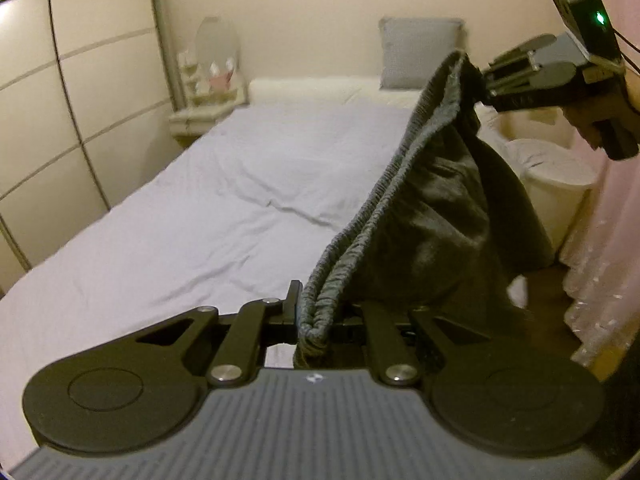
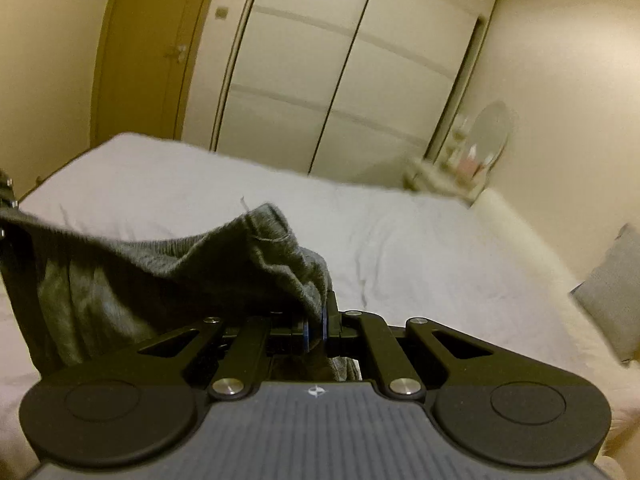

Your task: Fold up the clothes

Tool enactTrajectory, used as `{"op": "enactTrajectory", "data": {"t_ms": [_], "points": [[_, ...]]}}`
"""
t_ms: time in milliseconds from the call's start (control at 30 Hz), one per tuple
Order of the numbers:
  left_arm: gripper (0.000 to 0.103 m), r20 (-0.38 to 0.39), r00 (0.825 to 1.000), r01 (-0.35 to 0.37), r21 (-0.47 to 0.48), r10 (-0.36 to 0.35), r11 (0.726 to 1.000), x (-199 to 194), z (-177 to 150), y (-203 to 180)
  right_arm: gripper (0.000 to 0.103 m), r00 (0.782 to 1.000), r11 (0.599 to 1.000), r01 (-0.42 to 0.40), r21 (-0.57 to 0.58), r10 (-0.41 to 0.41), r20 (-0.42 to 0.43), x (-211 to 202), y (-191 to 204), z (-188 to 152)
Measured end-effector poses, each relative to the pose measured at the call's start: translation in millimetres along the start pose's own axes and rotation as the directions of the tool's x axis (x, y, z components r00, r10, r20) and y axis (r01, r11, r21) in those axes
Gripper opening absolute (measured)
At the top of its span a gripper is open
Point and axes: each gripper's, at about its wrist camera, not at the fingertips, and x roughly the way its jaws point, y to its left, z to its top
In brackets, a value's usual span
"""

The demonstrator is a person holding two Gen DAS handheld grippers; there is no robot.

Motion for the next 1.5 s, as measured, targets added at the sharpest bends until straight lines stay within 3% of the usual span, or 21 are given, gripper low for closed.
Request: {"op": "enactTrajectory", "data": {"t_ms": [100, 167, 200, 233, 333, 400, 467, 500, 600, 767, 833, 900, 1033, 1100, 1133, 1167, 1233, 1333, 1433, 1500], "points": [[0.009, -0.094, 0.994, -0.062, -0.086, 0.054, 0.994, 81.5, 15.1, 26.1, 0.003, 0.991, 0.995, -0.084, 0.047, 0.088, -0.098, 106.3, -40.3, -4.3], [0.011, -0.168, 0.982, -0.111, -0.172, 0.082, 0.979, 148.8, 11.2, 47.5, 0.010, 0.976, 0.990, -0.131, 0.049, 0.137, -0.170, 190.0, -58.1, -10.5], [0.015, -0.212, 0.973, -0.142, -0.228, 0.093, 0.963, 183.1, 4.3, 60.9, 0.027, 0.970, 0.989, -0.142, 0.038, 0.147, -0.196, 222.7, -62.4, -18.0], [0.017, -0.260, 0.960, -0.180, -0.291, 0.103, 0.940, 218.1, -5.3, 76.3, 0.040, 0.963, 0.988, -0.151, 0.027, 0.154, -0.220, 254.0, -66.3, -26.3], [0.020, -0.390, 0.911, -0.309, -0.434, 0.133, 0.846, 288.2, -48.3, 114.5, 0.040, 0.940, 0.986, -0.166, 0.035, 0.169, -0.296, 319.6, -74.6, -48.5], [0.021, -0.458, 0.872, -0.395, -0.455, 0.171, 0.798, 303.0, -74.4, 126.4, 0.042, 0.930, 0.979, -0.193, 0.059, 0.202, -0.308, 332.0, -82.7, -62.8], [0.031, -0.481, 0.863, -0.418, -0.501, 0.158, 0.758, 297.3, -95.6, 128.7, 0.049, 0.919, 0.976, -0.201, 0.084, 0.217, -0.329, 356.4, -92.9, -80.3], [0.036, -0.490, 0.859, -0.421, -0.509, 0.149, 0.750, 289.1, -103.0, 123.5, 0.051, 0.907, 0.973, -0.201, 0.109, 0.227, -0.353, 359.2, -98.2, -95.1], [0.037, -0.537, 0.838, -0.410, -0.507, 0.095, 0.758, 279.5, -126.5, 114.0, 0.051, 0.865, 0.967, -0.192, 0.168, 0.248, -0.436, 376.5, -114.6, -133.5], [0.040, -0.596, 0.801, -0.358, -0.544, -0.050, 0.759, 258.9, -165.6, 65.9, 0.051, 0.809, 0.963, -0.146, 0.225, 0.247, -0.533, 346.2, -128.7, -185.4], [0.041, -0.602, 0.791, -0.339, -0.579, -0.110, 0.741, 253.8, -179.3, 44.6, 0.051, 0.794, 0.958, -0.127, 0.258, 0.255, -0.552, 339.5, -138.7, -202.9], [0.044, -0.603, 0.784, -0.329, -0.605, -0.147, 0.725, 253.8, -187.3, 26.5, 0.053, 0.787, 0.944, -0.117, 0.307, 0.277, -0.551, 341.4, -144.5, -215.3], [0.046, -0.600, 0.784, -0.328, -0.621, -0.162, 0.712, 258.4, -193.9, 11.9, 0.053, 0.779, 0.878, -0.113, 0.465, 0.369, -0.507, 353.8, -162.7, -228.3], [0.034, -0.595, 0.783, -0.329, -0.641, -0.179, 0.693, 262.5, -195.4, 9.8, 0.052, 0.768, 0.849, -0.104, 0.517, 0.399, -0.501, 362.6, -164.4, -234.7], [0.016, -0.591, 0.784, -0.319, -0.644, -0.188, 0.695, 262.4, -193.5, 9.5, 0.042, 0.761, 0.838, -0.098, 0.537, 0.411, -0.502, 368.1, -163.8, -238.1], [0.007, -0.587, 0.786, -0.306, -0.644, -0.195, 0.701, 262.0, -190.0, 9.6, 0.034, 0.753, 0.825, -0.091, 0.557, 0.423, -0.503, 373.6, -163.2, -241.5], [0.004, -0.588, 0.787, -0.296, -0.627, -0.189, 0.720, 262.1, -182.0, 9.7, 0.003, 0.742, 0.811, -0.088, 0.579, 0.441, -0.505, 372.9, -163.2, -241.4], [0.004, -0.583, 0.802, -0.312, -0.598, -0.133, 0.739, 248.0, -166.1, 17.4, 0.003, 0.762, 0.857, -0.069, 0.510, 0.375, -0.528, 350.2, -166.9, -223.9], [0.004, -0.574, 0.814, -0.333, -0.582, -0.085, 0.742, 231.6, -153.4, 26.2, 0.002, 0.794, 0.924, 0.001, 0.381, 0.231, -0.562, 320.4, -187.1, -206.5], [0.004, -0.582, 0.809, -0.335, -0.565, -0.077, 0.754, 234.5, -150.5, 26.4, 0.002, 0.783, 0.922, 0.034, 0.386, 0.216, -0.584, 313.9, -199.9, -209.1]]}}
